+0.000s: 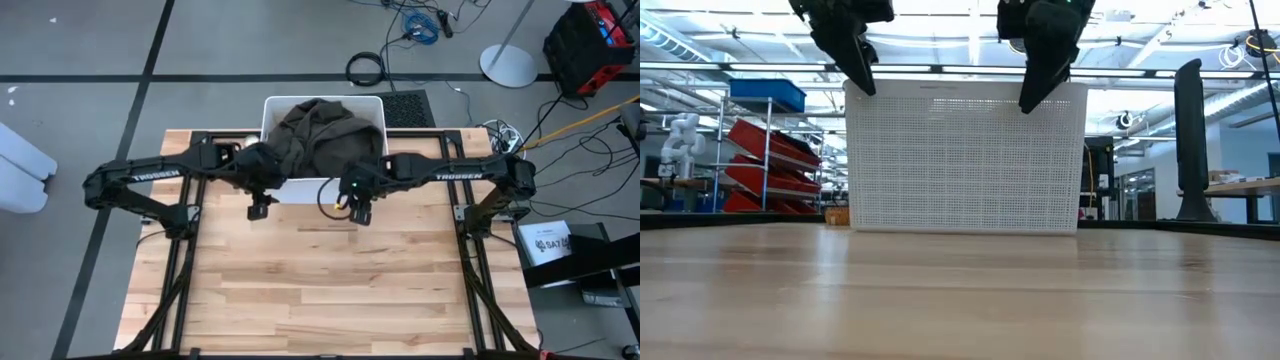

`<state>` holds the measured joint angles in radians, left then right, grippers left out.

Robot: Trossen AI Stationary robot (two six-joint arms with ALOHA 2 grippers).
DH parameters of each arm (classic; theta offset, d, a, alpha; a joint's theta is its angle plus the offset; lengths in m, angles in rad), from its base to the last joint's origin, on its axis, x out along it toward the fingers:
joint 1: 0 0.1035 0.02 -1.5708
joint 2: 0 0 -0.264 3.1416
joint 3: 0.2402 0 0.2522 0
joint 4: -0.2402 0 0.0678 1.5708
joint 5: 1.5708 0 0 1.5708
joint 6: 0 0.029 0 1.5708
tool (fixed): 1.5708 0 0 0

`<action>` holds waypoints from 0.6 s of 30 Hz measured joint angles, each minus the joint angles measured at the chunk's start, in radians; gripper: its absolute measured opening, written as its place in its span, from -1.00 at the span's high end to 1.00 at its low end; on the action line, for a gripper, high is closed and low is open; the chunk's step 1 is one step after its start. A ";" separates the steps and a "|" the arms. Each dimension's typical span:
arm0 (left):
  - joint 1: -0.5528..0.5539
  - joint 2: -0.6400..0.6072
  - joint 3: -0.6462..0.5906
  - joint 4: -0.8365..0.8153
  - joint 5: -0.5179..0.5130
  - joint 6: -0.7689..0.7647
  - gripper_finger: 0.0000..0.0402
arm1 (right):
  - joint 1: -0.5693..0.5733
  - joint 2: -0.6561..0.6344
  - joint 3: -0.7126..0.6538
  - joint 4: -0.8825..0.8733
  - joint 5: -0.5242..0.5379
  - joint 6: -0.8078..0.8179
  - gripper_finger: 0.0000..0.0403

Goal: Sort clothes
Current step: Move the white laundry bin to the top middle of the table, then return to Home Position

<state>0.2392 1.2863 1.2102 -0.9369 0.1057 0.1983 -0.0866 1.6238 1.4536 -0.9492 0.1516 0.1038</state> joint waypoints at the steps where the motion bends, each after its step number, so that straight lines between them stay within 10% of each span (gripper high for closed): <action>1: 0.011 -0.001 0.000 0.000 0.011 0.007 0.02 | -0.009 0.000 0.000 0.000 -0.003 -0.006 0.08; 18: -0.005 -0.124 0.001 0.079 0.148 -0.032 0.02 | 0.068 -0.041 0.079 -0.094 -0.125 0.060 0.08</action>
<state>0.2339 1.1624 1.2114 -0.8577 0.2538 0.1662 -0.0188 1.5826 1.5324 -1.0431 0.0270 0.1640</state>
